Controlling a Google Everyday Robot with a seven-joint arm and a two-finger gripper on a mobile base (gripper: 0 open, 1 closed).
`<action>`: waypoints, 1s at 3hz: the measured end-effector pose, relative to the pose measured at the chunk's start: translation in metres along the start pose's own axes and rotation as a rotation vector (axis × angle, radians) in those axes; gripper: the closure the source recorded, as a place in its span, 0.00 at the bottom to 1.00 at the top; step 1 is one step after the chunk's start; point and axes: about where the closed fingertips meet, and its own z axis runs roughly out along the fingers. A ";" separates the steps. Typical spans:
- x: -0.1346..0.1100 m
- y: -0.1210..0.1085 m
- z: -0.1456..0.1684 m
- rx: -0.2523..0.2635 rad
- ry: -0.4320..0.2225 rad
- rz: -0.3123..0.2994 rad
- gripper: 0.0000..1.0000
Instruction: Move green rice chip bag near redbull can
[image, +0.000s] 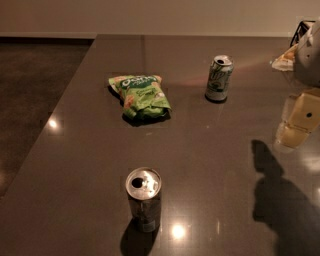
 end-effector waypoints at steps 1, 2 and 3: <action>0.000 0.000 0.000 0.000 0.000 0.000 0.00; -0.021 -0.003 0.009 -0.008 -0.026 -0.013 0.00; -0.052 -0.011 0.030 -0.019 -0.044 -0.022 0.00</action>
Offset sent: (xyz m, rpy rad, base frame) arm 0.0235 0.0464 -0.0146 0.0537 0.0198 0.0500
